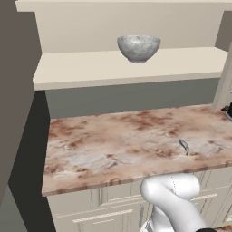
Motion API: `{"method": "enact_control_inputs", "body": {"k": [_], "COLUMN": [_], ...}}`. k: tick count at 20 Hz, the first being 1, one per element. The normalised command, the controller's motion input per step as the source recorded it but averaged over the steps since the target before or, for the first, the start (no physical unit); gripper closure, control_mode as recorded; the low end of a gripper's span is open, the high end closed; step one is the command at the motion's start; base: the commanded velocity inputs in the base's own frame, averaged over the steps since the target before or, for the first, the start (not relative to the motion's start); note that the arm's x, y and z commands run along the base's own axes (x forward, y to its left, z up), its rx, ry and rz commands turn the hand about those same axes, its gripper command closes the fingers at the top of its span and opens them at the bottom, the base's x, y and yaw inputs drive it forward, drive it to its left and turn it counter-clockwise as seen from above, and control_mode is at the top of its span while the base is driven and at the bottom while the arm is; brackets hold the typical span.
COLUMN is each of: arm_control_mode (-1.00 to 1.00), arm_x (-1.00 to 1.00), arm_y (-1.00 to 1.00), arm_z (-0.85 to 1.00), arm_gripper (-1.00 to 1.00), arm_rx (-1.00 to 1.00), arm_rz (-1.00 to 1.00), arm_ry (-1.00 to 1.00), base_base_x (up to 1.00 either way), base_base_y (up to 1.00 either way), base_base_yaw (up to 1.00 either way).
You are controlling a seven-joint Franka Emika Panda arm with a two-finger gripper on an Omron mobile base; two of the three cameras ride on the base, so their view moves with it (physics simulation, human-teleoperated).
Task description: Retrieve the bowl from the cabinet, then place the raw meat into the bowl to avoid contamination.
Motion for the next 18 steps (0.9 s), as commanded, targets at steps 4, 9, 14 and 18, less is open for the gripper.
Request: {"method": "enact_control_inputs", "body": {"k": [4,9,14,18], "arm_control_mode": [-1.00,-1.00,-1.00,-1.00], "arm_x": [-0.52,-0.07,0.00,-0.05], "arm_y": [-0.49,-0.09,0.02,-0.01], "arm_z": [0.10,0.00,-0.06,0.03], "arm_gripper": [1.00,1.00,-1.00,-1.00], "arm_rx": [0.00,0.02,-0.02,0.00], "arm_rz": [0.00,0.01,0.00,0.00], "arm_ry": [0.00,-0.01,0.00,-0.02], "base_base_x": [0.00,0.00,0.00,0.00], "base_base_y": [0.00,0.00,0.00,0.00], "base_base_yaw": [0.00,0.00,0.00,0.00]}}
